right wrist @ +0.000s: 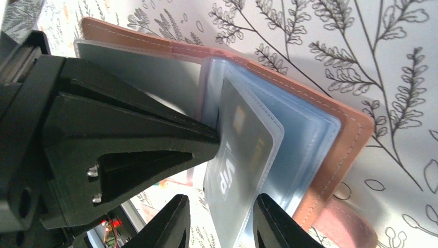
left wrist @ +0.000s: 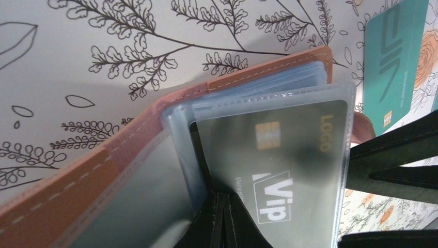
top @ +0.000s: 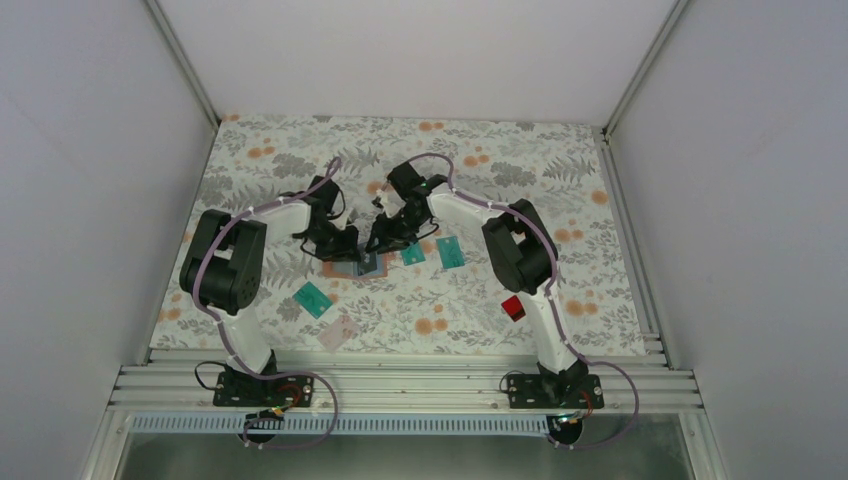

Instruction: Put the credit cards into the card holder

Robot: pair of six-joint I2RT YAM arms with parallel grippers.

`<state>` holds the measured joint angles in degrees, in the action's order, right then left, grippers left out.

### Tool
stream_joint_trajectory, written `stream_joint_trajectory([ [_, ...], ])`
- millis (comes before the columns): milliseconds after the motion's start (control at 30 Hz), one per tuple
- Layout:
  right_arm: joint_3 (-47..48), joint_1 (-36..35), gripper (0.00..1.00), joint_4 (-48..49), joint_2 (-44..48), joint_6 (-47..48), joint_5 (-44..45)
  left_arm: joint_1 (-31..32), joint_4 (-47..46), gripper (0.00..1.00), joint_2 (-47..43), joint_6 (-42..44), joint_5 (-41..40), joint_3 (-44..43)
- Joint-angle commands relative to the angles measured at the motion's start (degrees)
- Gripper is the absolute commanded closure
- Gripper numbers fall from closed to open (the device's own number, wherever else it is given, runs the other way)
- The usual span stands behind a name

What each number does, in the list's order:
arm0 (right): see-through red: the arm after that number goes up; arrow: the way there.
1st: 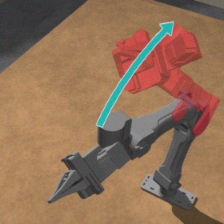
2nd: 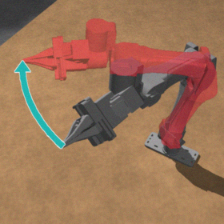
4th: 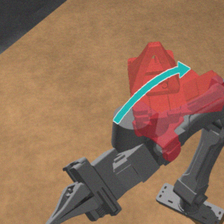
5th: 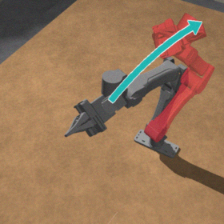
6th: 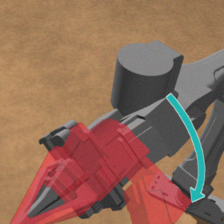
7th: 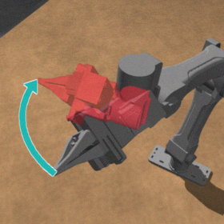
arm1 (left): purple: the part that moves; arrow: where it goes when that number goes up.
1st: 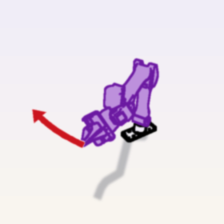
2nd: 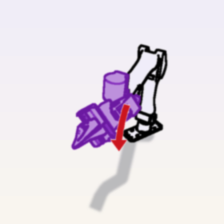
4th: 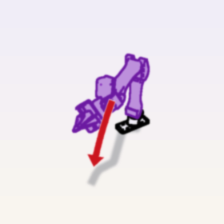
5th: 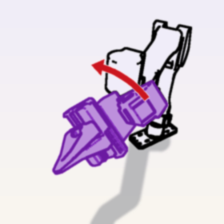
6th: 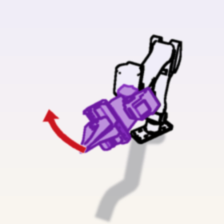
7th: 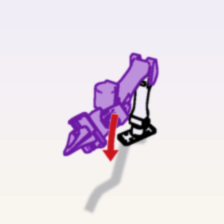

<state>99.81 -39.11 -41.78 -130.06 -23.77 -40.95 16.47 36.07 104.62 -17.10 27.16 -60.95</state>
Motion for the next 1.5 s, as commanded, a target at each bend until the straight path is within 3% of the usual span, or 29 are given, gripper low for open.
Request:
stream_joint_trajectory([
  [0,2.71,-0.85,0.68,0.4,-0.96,1.22,-2.52,0.49,2.04,0.98,-1.52,0.48,0.05,-2.28],
  [400,7.29,-2.39,0.68,-0.44,-3.1,0.75,-4.89,-0.27,7.45,0.98,-9.6,-1.6,-2.7,-5.5],
  [700,15.02,-5.24,0.67,-1.2,-8.72,-1.0,-7.46,-3.71,9.74,0.97,-18.83,-1.82,-6.2,-0.12],
  [1200,22.4,-6.26,0.54,1.13,-10.54,-5.24,-11.52,-4.93,12.07,0.97,-27.08,-0.14,-4.71,3.99],
  [1467,16.77,-2.91,0.54,-5.68,-1.01,0.74,1.51,-4.59,8.74,0.95,-25.82,0.66,1.32,5.19],
])
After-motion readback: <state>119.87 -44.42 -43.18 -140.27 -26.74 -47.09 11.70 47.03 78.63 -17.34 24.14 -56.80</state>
